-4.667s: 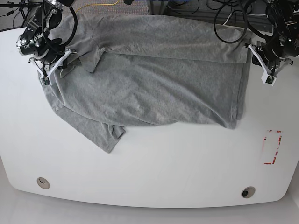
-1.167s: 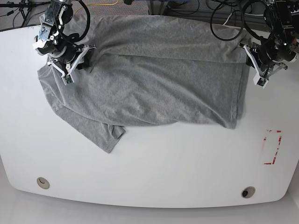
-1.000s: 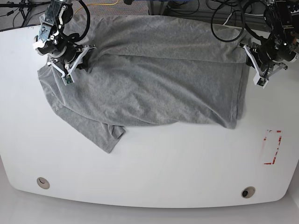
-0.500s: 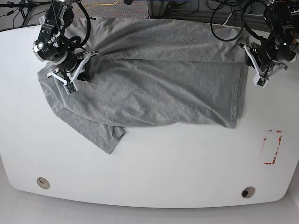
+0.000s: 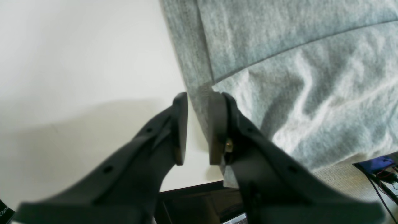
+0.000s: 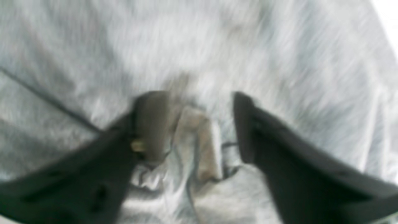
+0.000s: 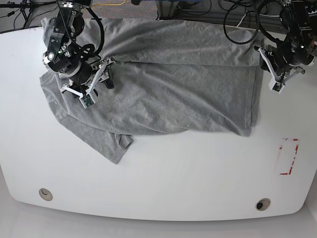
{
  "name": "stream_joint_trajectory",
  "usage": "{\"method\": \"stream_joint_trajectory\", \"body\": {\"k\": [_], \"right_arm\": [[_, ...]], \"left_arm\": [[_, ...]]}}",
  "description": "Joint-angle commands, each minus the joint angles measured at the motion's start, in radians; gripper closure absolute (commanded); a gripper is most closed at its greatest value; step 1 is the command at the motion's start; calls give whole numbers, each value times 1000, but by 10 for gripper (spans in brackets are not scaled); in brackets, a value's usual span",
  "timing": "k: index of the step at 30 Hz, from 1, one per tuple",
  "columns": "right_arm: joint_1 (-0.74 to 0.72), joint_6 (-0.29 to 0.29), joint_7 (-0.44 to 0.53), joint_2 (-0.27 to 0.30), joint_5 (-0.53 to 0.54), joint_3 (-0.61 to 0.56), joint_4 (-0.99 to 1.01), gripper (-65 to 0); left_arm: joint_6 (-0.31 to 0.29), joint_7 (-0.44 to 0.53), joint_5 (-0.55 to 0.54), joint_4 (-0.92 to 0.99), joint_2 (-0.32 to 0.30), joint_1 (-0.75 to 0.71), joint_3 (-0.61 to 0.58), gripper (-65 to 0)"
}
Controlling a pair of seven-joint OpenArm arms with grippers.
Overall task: Fold the T-shirt properly
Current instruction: 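Pinch the shirt fabric near the sleeve with the right gripper, then pull the shirt edge apart with both grippers to smooth it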
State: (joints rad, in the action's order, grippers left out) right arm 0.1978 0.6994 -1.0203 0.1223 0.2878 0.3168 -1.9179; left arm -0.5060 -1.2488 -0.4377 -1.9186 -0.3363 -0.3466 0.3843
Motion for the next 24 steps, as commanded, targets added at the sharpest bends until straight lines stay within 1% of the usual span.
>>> {"method": "stream_joint_trajectory", "body": {"k": [1,3,5,6,10,11,12,13,15,17,18,20,21,24], "right_arm": [[-5,-1,14,15,6,23,-45,-417],[2,-1,14,15,6,75,-79,-436],[9,-1,7,15,6,123,-99,-438],[21,-1,-4,15,6,144,-104,-438],[53,-1,-16,15,8,235,-107,-438],[61,-1,-16,15,8,259,-107,-436],[67,-1,-16,15,8,273,-107,-436],[81,-1,-16,15,8,301,-107,-434],[99,-1,-16,10,11,341,-107,-415],[124,-1,-16,7,14,388,-107,-363],[131,-1,-16,7,14,408,-107,-325],[145,-1,-16,6,14,443,-105,-243],[148,-1,-16,4,14,459,-105,-189],[183,-1,-16,-14,8,496,-105,-55]], "left_arm": [[0,7,-8,-15,-14,4,-5,-96],[-1,7,-11,-17,-16,2,-37,-96],[-4,4,-13,-22,-16,2,-60,-96],[-15,2,-14,-25,-16,1,-67,-96],[-96,1,-14,-45,-7,-4,-80,-96],[-119,1,-14,-52,1,-13,-84,-96],[-130,1,-14,-57,9,-19,-84,-96],[-155,1,-14,-69,29,-26,-84,-96],[-185,1,-14,-86,50,-33,-86,-96],[-192,-13,-14,-91,69,-38,-86,-96],[-192,-24,-14,-91,70,-41,-86,-96],[-192,-35,-14,-88,72,-42,-86,-96],[-192,-35,-14,-88,72,-45,-86,-96],[-192,-32,-3,-84,72,-47,-100,-96]]}}
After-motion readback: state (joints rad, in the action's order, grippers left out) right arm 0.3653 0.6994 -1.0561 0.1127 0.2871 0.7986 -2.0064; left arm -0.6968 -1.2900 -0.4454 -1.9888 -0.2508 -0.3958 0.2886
